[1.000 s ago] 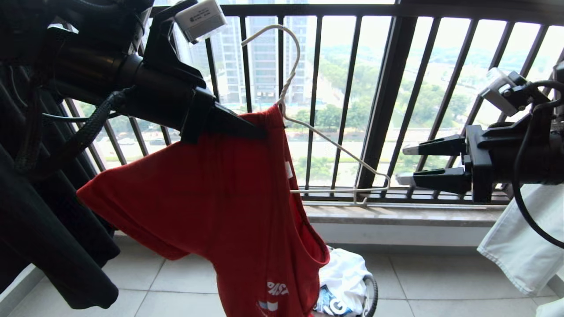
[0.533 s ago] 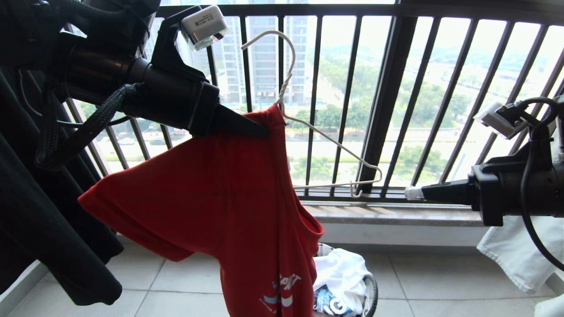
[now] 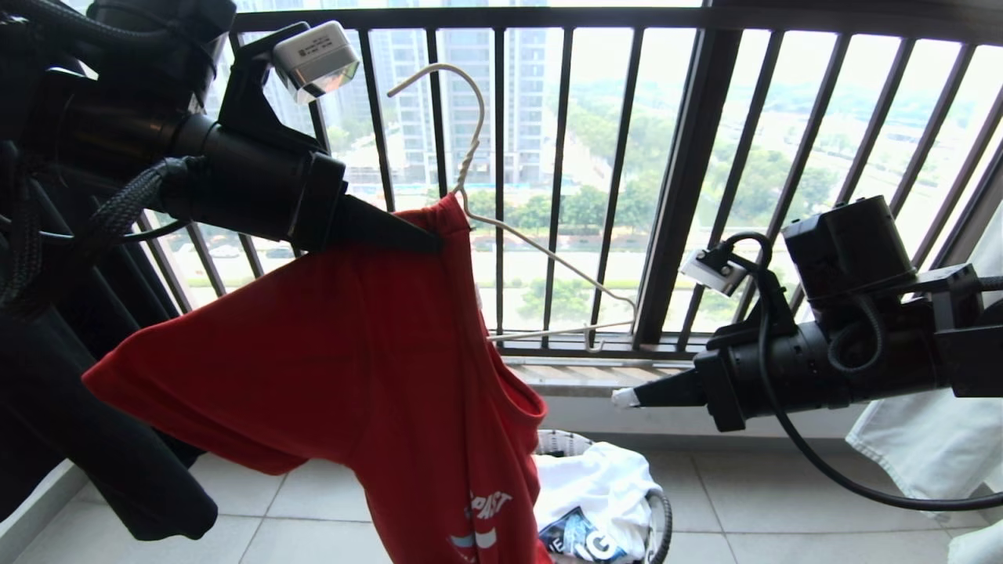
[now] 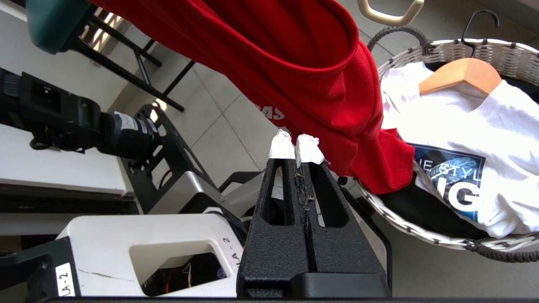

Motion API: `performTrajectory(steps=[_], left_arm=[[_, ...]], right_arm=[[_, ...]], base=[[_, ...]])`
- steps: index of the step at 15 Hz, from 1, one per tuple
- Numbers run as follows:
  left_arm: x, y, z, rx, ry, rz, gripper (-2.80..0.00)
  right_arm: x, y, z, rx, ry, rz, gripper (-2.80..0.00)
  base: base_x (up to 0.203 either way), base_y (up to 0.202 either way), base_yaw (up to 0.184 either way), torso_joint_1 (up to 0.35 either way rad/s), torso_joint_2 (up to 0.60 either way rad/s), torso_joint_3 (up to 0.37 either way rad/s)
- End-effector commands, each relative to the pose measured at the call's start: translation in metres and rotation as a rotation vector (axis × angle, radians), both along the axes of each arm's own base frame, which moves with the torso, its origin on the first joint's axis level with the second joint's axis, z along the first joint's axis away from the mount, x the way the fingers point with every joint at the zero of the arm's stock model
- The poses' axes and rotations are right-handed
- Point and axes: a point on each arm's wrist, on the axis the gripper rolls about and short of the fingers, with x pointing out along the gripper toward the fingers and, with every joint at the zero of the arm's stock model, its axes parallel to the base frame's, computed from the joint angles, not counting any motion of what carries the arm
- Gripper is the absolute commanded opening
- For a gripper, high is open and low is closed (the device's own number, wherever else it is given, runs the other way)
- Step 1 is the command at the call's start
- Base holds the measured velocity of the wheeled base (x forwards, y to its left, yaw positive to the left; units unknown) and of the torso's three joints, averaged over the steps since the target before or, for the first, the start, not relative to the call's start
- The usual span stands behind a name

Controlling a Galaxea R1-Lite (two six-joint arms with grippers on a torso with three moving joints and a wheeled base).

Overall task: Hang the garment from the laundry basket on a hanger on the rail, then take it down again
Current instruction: Hang the clothes on the clothes rack

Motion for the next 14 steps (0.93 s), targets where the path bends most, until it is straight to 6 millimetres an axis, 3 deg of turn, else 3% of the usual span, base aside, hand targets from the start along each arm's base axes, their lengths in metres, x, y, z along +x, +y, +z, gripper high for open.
performTrajectory(steps=[1, 4, 5, 8, 12, 14], left_arm=[[-0.018, 0.007, 0.007, -0.015, -0.034, -0.005, -2.80], [-0.017, 0.007, 0.007, -0.021, -0.045, -0.004, -2.80], [-0.018, 0.006, 0.008, -0.024, -0.044, -0.004, -2.80], [-0.022, 0.001, 0.009, -0.041, -0.023, -0.015, -2.80], [-0.021, 0.000, 0.009, -0.042, -0.023, -0.017, -2.80], [-0.023, 0.001, 0.011, -0.044, -0.027, -0.015, -2.80]], right_arm=[[0.003, 0.006, -0.006, 0.007, 0.058, -0.001, -2.80], [0.003, 0.007, -0.007, 0.041, 0.150, -0.053, -2.80], [0.003, 0.010, -0.006, 0.064, 0.197, -0.076, 0.00], [0.008, 0.027, -0.002, 0.179, 0.297, -0.143, 0.00], [0.015, 0.052, -0.025, 0.156, 0.432, -0.220, 0.00], [0.020, 0.057, -0.027, 0.190, 0.437, -0.251, 0.00]], base=[[0.000, 0.000, 0.000, 0.000, 0.00, 0.000], [0.000, 0.000, 0.000, 0.000, 0.00, 0.000], [0.000, 0.000, 0.000, 0.000, 0.00, 0.000], [0.000, 0.000, 0.000, 0.000, 0.00, 0.000], [0.000, 0.000, 0.000, 0.000, 0.00, 0.000], [0.000, 0.000, 0.000, 0.000, 0.00, 0.000]])
